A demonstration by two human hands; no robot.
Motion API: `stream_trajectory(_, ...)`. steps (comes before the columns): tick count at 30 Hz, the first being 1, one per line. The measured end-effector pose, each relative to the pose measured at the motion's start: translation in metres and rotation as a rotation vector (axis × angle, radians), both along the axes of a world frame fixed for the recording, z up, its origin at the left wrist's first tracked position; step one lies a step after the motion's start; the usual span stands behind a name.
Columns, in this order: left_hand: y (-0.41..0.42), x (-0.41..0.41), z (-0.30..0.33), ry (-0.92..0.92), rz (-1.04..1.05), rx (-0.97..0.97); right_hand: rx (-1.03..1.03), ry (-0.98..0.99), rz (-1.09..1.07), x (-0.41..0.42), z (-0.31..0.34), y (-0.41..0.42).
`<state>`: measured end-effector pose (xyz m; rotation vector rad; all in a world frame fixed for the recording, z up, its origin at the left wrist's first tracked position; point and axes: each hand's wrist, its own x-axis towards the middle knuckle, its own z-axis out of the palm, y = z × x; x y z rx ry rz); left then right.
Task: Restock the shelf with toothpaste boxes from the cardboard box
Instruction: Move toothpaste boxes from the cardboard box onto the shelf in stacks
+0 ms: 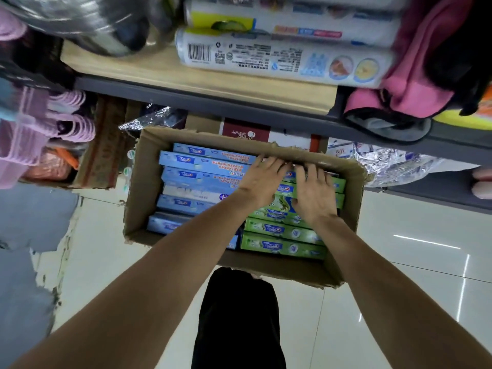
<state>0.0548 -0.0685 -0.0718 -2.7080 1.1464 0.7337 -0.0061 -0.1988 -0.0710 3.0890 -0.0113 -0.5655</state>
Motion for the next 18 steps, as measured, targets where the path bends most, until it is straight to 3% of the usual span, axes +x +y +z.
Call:
stream_trajectory(4, -0.009, 0.009, 0.015, 0.034, 0.001, -0.050, 0.061, -0.053, 0.044, -0.001, 0.016, -0.011)
stream_trajectory(7, 0.004, 0.006, 0.049, 0.099, 0.029, -0.089, 0.224, -0.170, -0.053, -0.022, 0.046, -0.014)
stream_trajectory(9, 0.019, -0.005, 0.076, 0.227, 0.196, -0.117, 0.409, -0.286, -0.276, -0.042, 0.075, -0.010)
stream_trajectory(12, 0.040, -0.031, 0.118, 0.473, 0.598, -0.187, 0.840, -0.388, -0.894, -0.070, 0.117, 0.006)
stream_trajectory(14, 0.049, -0.051, 0.144, 0.622, 0.840, -0.290, 1.175, -0.234, -1.347, -0.077, 0.151, 0.024)
stream_trajectory(15, 0.051, -0.060, 0.158, 0.666, 0.919, -0.356, 1.302, -0.094, -1.476, -0.077, 0.167, 0.034)
stream_trajectory(18, 0.055, -0.081, 0.205, 0.702, 1.035, -0.556, 1.483, 0.128, -1.430, -0.066, 0.221, 0.064)
